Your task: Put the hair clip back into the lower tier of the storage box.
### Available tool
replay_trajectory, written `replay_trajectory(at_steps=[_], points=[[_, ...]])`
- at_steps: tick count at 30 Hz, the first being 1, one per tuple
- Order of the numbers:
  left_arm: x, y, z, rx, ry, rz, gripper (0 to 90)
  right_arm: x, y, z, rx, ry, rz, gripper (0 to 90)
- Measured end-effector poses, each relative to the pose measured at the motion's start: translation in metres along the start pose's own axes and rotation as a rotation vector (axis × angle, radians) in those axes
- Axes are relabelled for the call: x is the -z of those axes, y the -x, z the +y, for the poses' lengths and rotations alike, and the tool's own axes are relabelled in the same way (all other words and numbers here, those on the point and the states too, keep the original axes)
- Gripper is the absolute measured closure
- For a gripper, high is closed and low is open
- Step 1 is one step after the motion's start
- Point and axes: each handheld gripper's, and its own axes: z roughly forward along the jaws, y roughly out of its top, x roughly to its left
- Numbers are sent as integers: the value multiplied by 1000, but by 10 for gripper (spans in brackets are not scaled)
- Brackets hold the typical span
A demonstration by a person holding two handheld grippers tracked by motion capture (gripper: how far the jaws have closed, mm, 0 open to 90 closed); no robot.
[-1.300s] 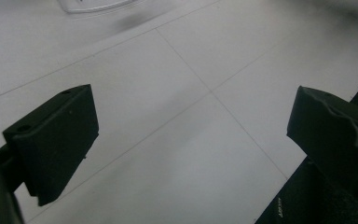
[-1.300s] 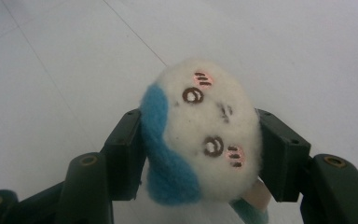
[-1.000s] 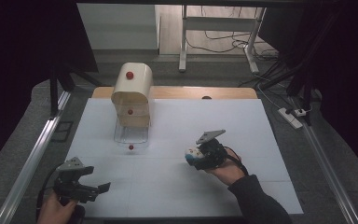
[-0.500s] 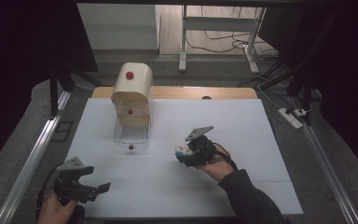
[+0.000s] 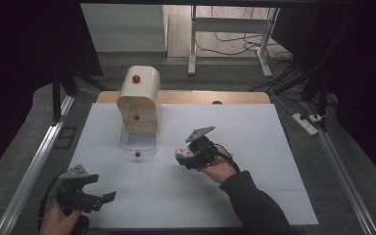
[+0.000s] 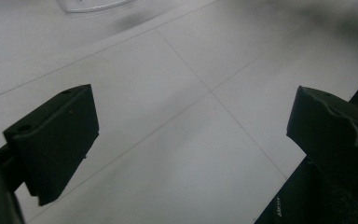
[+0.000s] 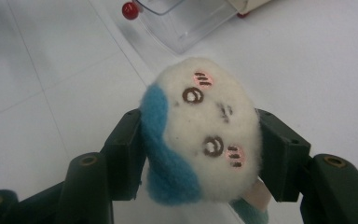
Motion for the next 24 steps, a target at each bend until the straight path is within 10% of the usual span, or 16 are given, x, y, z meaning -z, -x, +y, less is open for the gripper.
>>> replay_trajectory(at_steps=[24], points=[[1,0,0,2,5,13,11,-34,-6,36,24,16,42,399]])
